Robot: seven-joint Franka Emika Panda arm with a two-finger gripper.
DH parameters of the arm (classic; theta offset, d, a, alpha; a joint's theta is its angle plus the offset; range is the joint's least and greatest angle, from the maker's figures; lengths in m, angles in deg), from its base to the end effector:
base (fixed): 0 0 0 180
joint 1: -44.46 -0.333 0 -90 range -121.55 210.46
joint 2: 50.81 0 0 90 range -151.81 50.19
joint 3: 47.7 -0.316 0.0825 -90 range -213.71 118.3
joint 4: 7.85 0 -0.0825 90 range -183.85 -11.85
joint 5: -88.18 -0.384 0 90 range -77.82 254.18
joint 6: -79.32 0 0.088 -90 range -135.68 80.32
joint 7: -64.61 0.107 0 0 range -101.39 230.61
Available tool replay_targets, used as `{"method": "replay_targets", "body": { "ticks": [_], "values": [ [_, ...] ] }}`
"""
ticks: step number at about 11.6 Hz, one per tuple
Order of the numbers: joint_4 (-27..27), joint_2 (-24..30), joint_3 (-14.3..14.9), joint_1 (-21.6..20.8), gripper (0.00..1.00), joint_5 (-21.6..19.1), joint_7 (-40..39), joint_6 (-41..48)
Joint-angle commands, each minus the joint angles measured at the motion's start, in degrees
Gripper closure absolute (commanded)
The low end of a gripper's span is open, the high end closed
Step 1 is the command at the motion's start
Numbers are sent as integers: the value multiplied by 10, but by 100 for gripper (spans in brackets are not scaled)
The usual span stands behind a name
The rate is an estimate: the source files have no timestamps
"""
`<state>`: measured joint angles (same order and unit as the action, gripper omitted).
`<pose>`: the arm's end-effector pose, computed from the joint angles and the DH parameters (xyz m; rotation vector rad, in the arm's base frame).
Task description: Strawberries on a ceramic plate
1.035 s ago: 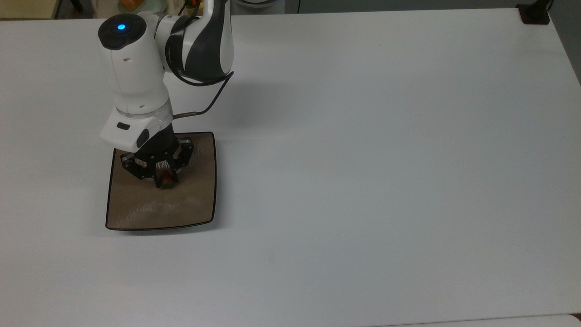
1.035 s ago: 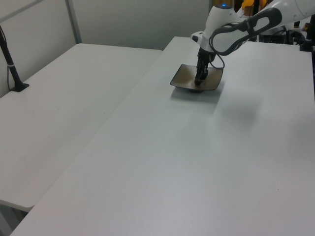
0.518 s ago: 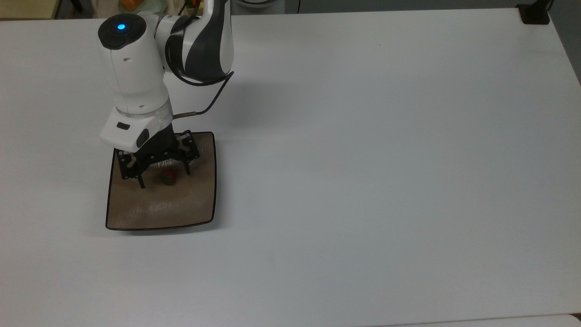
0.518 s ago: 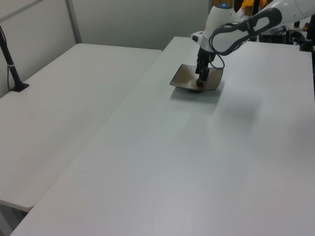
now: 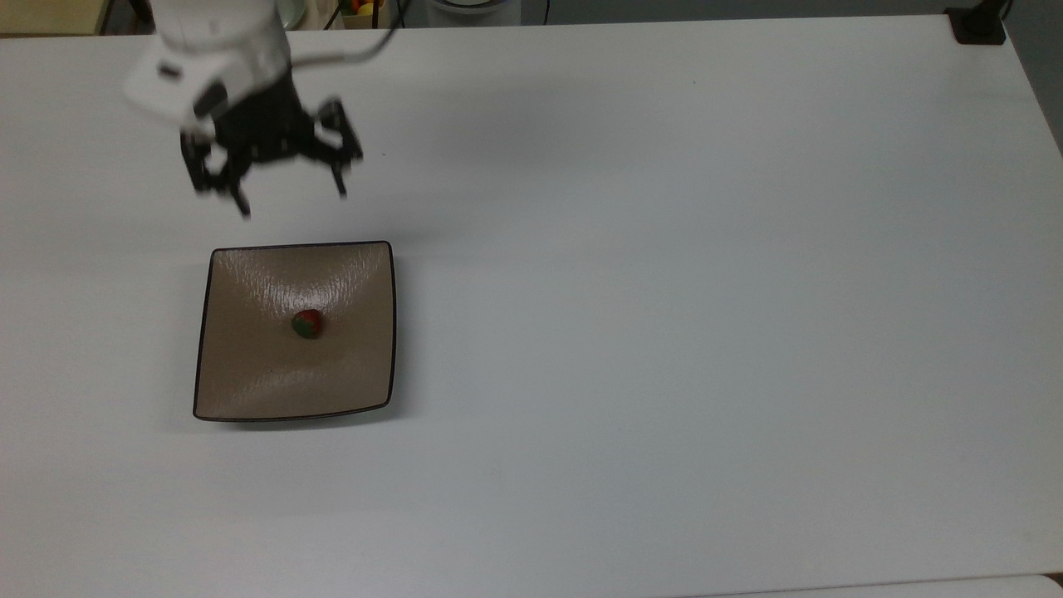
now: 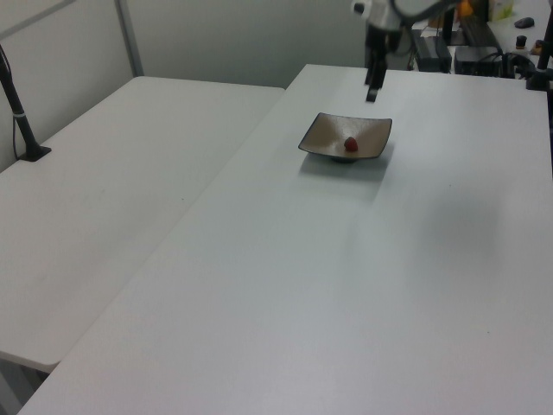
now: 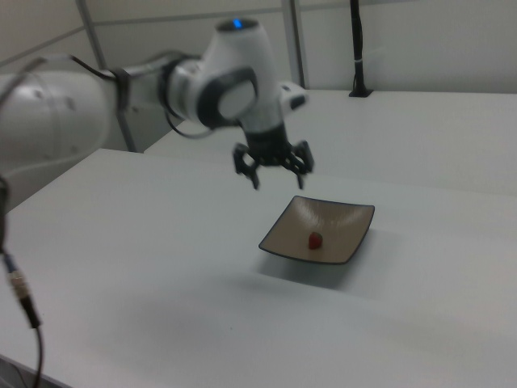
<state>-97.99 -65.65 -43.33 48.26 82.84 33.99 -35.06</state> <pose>0.6520 -0.0827 0.5072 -3.0675 -0.5653 -0.2788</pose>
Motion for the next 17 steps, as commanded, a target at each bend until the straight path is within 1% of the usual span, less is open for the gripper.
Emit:
{"method": "replay_targets", "body": {
  "ticks": [1, 2, 3, 4, 6, 8, 9, 11, 12, 13, 15, 17],
  "values": [
    [-25, 122, -2, -4, 0, 0, 83, 147],
    [-24, 145, -2, -7, 0, 0, 102, 191],
    [-25, 161, -2, -18, 0, 0, 120, 212],
    [-25, 176, -1, -35, 0, 0, 155, 235],
    [-28, 190, -1, -73, 0, 2, 224, 246],
    [-29, 187, -1, -105, 0, 2, 260, 235],
    [-29, 185, -3, -111, 0, 3, 268, 232],
    [-29, 180, -27, -117, 0, 18, 301, 220],
    [-34, 176, -40, -118, 0, 44, 307, 216],
    [-38, 172, -45, -118, 0, 52, 308, 209],
    [-53, 172, -46, -119, 0, 52, 301, 169],
    [-54, 171, -46, -121, 0, 49, 300, 166]
  ]
}}
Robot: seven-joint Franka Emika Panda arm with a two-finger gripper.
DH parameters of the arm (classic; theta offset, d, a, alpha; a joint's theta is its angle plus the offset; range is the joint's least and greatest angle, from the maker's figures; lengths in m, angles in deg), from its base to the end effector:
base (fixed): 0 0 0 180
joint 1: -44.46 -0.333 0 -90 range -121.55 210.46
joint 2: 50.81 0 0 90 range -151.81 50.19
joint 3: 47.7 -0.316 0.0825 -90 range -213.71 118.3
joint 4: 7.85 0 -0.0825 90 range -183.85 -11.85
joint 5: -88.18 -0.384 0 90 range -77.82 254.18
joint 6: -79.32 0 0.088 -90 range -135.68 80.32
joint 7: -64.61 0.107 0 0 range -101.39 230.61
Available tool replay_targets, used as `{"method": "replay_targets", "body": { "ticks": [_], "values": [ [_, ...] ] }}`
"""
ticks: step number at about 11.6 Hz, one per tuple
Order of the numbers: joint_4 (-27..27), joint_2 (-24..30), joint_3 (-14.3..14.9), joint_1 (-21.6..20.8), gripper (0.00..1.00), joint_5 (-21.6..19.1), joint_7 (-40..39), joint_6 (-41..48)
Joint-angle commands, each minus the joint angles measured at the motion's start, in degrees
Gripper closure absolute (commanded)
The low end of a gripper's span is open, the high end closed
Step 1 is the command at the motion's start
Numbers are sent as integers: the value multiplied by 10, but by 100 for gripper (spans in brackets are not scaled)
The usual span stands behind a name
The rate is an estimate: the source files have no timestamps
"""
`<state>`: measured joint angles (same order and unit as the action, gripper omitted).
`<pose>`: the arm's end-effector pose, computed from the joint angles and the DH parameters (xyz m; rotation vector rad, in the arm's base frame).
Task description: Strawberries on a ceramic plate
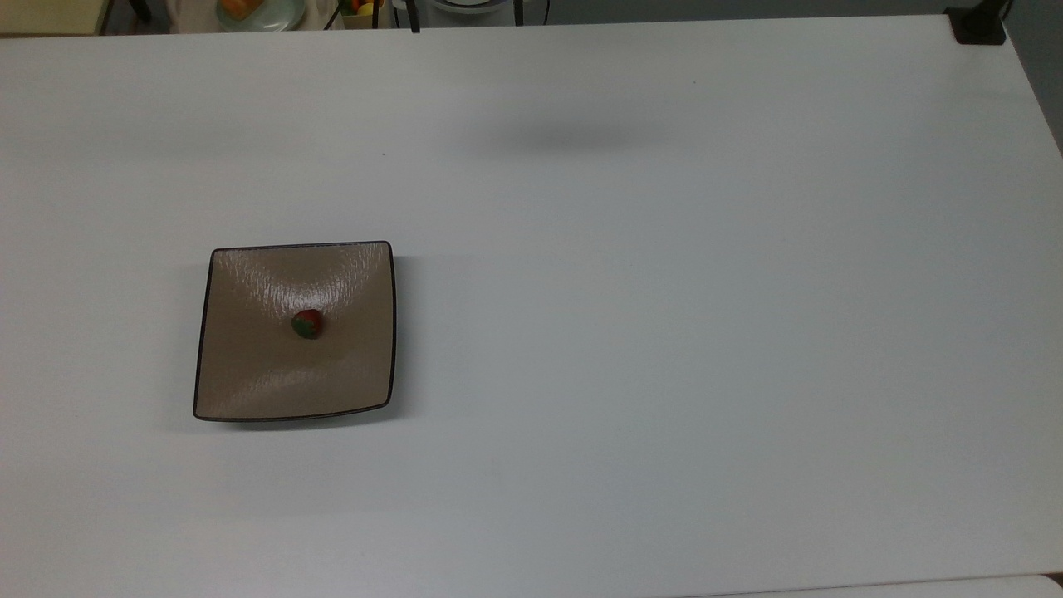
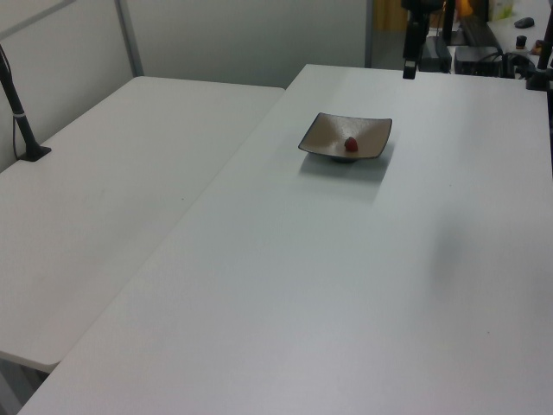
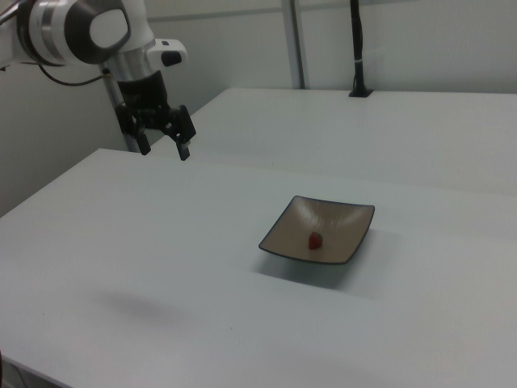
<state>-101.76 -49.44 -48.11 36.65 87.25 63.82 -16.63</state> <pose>0.5505 0.0812 0.6147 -3.1109 -0.2432 -0.0911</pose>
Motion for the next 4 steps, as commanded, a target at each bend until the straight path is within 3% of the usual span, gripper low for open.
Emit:
{"method": "replay_targets", "body": {
  "ticks": [1, 4],
  "values": [
    [-16, 9, 1, -4, 0, 3, 2, -18],
    [-15, 9, 1, -4, 0, 1, 3, -19]
  ]
}}
